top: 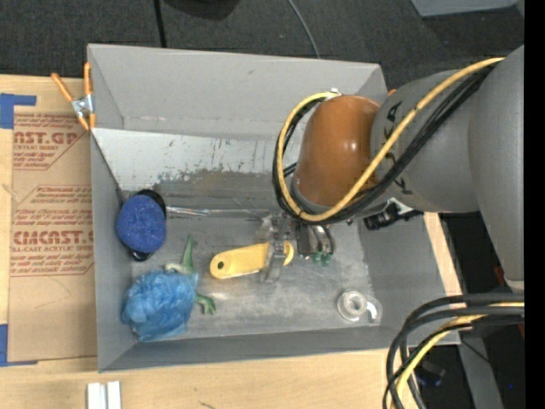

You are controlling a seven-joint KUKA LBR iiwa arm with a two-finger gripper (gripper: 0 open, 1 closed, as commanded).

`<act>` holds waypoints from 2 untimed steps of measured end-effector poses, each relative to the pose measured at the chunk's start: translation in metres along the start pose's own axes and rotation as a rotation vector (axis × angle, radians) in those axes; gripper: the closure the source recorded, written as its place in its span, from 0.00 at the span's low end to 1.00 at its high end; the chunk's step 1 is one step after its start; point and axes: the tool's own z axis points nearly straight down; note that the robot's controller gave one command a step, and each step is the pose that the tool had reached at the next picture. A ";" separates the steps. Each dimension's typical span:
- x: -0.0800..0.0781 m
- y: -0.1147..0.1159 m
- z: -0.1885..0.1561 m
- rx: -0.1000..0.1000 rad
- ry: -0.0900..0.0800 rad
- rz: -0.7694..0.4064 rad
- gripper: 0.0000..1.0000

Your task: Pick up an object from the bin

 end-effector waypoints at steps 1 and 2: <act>0.008 0.001 -0.040 0.001 0.009 -0.002 1.00; 0.005 0.006 -0.095 0.000 0.002 0.021 1.00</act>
Offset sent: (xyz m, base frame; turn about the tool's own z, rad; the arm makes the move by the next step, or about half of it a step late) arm -0.0017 0.0120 0.1547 0.0599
